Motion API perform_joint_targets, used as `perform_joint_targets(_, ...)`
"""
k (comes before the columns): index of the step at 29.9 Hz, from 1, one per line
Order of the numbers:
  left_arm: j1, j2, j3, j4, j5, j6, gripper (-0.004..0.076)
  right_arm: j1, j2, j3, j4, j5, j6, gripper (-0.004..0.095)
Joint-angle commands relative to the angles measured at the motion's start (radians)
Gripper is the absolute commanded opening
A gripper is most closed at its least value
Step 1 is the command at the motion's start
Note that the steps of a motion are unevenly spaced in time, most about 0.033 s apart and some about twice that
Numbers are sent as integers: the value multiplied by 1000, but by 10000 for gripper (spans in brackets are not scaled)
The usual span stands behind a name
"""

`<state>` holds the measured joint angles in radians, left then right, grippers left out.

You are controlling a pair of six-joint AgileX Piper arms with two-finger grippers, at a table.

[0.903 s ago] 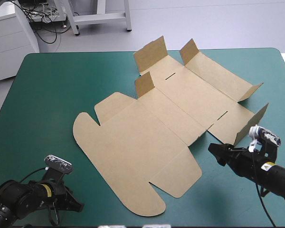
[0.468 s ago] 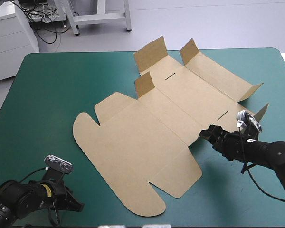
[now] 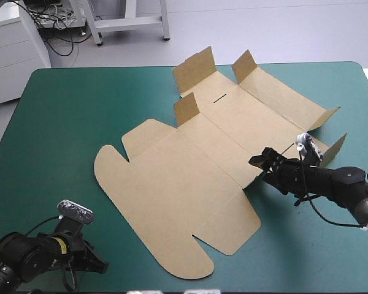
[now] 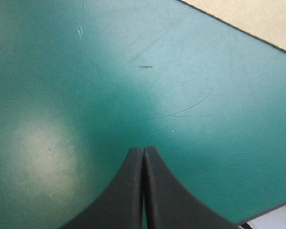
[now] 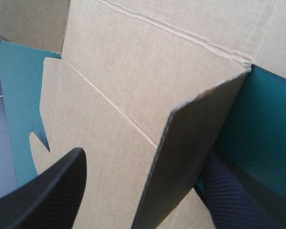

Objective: Fold the box

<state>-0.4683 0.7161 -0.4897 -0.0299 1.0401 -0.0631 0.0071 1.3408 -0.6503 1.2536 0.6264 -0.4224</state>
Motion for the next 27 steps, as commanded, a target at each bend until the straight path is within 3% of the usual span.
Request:
perform_joint_targets(1, -5, -2, -21, -5, -24, -8, -32, 3, 18, -44, 45, 22, -25, 644)
perform_joint_targets(4, -5, -2, -21, -5, -24, -8, -32, 3, 47, -55, 50, 30, -28, 622)
perform_joint_targets(6, -5, -2, -21, -5, -24, -8, -32, 3, 55, -55, 56, 34, -28, 520)
perform_joint_targets(11, -5, -2, -21, -5, -24, -8, -32, 3, 55, -55, 56, 34, -33, 22)
perform_joint_targets(12, -5, -2, -21, -5, -24, -8, -32, 3, 55, -55, 56, 34, -43, -19)
perform_joint_targets(21, -5, -2, -21, -5, -24, -8, -32, 3, 55, -65, 45, 36, -211, -12)
perform_joint_targets(27, -5, -2, -21, -5, -24, -8, -32, 3, 55, -183, -131, 98, -235, -13)
